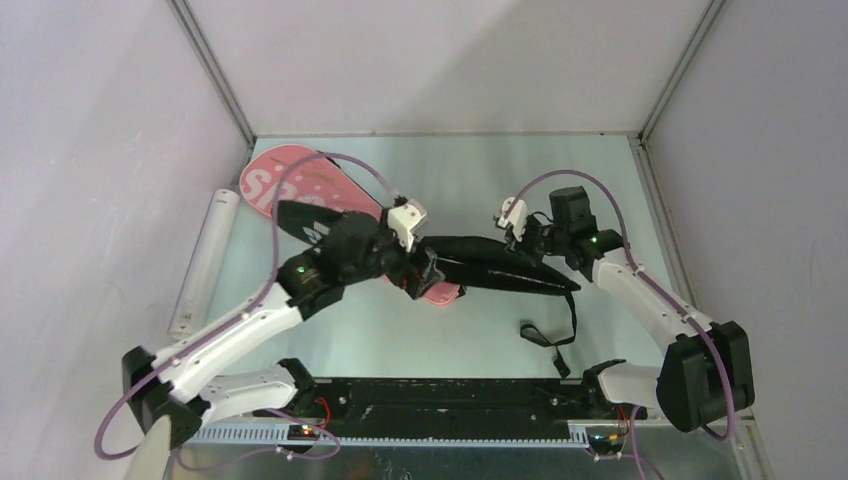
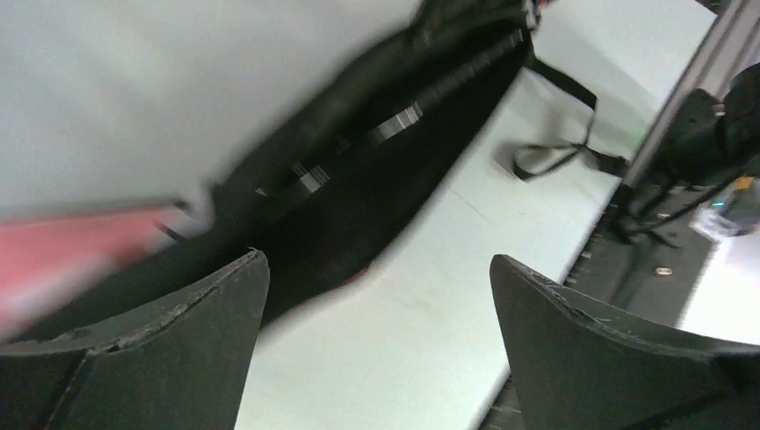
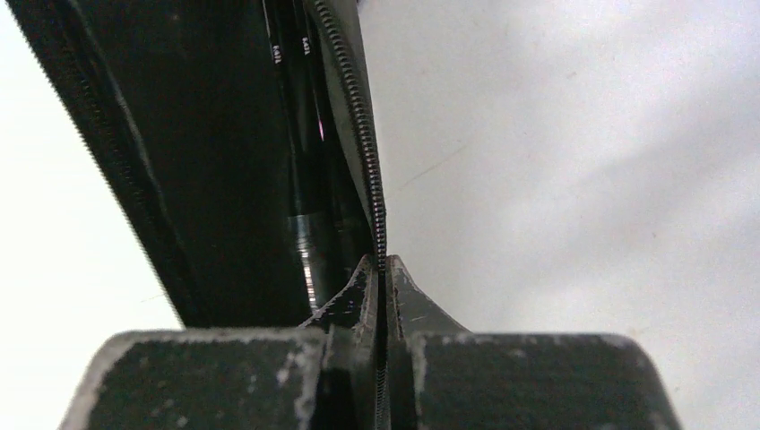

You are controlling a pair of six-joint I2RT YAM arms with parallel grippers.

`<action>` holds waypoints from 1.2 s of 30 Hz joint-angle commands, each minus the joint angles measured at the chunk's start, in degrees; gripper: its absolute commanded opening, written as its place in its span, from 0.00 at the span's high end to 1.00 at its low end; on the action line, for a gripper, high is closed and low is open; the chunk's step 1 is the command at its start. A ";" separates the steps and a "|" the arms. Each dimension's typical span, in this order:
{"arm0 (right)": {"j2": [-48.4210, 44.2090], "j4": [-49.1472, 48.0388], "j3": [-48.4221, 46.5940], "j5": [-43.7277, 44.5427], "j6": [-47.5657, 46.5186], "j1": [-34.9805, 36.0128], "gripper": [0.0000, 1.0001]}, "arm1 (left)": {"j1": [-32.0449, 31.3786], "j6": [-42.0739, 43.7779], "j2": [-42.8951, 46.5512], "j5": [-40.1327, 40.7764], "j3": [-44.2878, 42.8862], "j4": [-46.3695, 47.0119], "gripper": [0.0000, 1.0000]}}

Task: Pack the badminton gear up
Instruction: Place the racket in the racket bag.

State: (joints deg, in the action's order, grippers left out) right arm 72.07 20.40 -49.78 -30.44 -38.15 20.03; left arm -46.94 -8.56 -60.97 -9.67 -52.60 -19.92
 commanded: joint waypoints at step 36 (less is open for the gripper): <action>34.66 46.17 -40.15 -16.75 -5.29 -17.57 1.00 | 20.29 74.78 17.24 -20.30 4.40 -42.67 0.00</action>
State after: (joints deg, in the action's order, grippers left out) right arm 102.13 58.08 -82.85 -46.72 -44.97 2.92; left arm -22.11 72.84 -44.25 -27.07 -49.95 -68.20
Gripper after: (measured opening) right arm 0.015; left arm 0.996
